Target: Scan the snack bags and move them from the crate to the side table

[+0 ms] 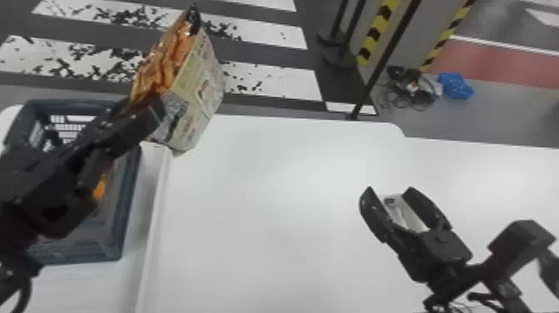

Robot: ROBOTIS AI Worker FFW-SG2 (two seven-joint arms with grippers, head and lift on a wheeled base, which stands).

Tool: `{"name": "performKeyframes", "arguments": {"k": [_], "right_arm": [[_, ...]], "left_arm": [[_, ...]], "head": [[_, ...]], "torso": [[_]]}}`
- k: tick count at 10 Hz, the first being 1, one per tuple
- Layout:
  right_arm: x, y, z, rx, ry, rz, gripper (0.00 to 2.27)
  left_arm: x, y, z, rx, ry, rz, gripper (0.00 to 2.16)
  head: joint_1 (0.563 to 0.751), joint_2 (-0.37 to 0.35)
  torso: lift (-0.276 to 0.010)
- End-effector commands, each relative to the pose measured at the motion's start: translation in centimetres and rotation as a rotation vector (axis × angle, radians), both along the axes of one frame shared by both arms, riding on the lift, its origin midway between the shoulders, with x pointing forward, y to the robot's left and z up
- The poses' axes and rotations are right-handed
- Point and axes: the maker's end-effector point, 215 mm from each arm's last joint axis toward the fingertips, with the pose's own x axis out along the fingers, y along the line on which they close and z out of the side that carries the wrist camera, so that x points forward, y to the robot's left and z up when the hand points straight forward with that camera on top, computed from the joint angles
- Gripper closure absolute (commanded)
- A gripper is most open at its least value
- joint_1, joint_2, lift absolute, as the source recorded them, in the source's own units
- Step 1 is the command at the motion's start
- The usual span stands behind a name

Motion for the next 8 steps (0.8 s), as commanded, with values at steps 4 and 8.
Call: {"name": "performKeyframes", "arguments": {"k": [4,8], "right_arm": [[-0.3,0.1,0.5,-0.003,-0.006,0.002,0.12],[-0.6,0.1,1.2,-0.016,-0.010,0.009,0.12]], "left_arm": [[-2.4,-6.2,-9.0,-0.358,0.404,-0.355,1.40],[-1.6,-13.4,-16.8,-0.510,0.693,-0.566,1.40]], "head": [[0.695,-0.350],[0.695,-0.350]], "torso": [[-0.087],[-0.087]]}}
